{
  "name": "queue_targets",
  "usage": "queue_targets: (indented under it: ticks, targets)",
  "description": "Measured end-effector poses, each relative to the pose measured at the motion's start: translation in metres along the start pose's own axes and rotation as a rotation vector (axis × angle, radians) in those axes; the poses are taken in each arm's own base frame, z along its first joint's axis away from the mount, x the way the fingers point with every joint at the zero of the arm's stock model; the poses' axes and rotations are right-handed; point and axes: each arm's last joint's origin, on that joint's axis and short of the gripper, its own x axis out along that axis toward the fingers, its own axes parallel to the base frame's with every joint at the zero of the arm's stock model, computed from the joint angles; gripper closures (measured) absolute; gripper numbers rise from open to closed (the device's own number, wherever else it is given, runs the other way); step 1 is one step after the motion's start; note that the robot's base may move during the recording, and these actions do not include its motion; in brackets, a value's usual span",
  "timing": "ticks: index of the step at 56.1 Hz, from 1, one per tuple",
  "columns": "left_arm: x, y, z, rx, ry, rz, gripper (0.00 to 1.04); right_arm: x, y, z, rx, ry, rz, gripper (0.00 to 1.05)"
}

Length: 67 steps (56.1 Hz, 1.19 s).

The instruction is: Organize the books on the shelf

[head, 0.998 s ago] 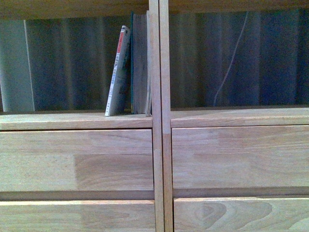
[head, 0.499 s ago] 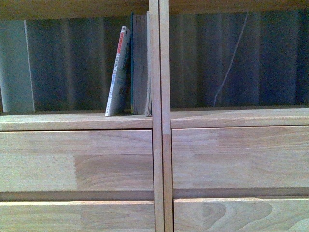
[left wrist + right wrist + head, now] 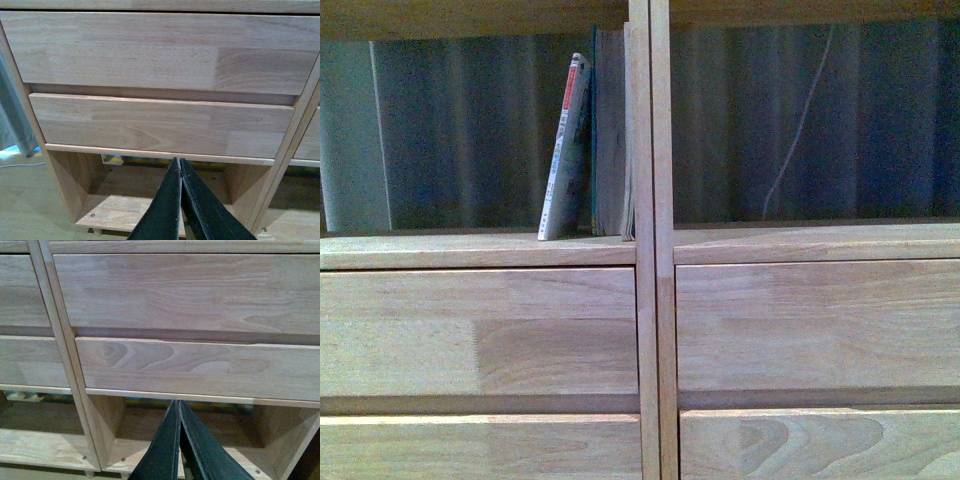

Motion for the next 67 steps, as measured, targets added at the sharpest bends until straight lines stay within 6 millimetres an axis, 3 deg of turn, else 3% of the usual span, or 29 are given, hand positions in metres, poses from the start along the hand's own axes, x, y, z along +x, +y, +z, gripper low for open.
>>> queue_targets:
  ticks: [24, 46, 51, 67]
  targets:
    - [-0.017, 0.0, -0.003, 0.0, 0.008, 0.001, 1.02, 0.0, 0.0, 0.0, 0.0, 0.0, 0.001, 1.02]
    - [-0.017, 0.0, -0.003, 0.0, 0.005, 0.0, 1.02, 0.0, 0.0, 0.0, 0.0, -0.001, 0.001, 1.02]
    - [-0.017, 0.0, -0.003, 0.0, 0.005, 0.0, 0.98, 0.0, 0.0, 0.0, -0.002, -0.001, 0.001, 0.86]
    - [-0.017, 0.0, -0.003, 0.0, 0.005, 0.0, 0.48, 0.0, 0.0, 0.0, -0.002, -0.001, 0.001, 0.38]
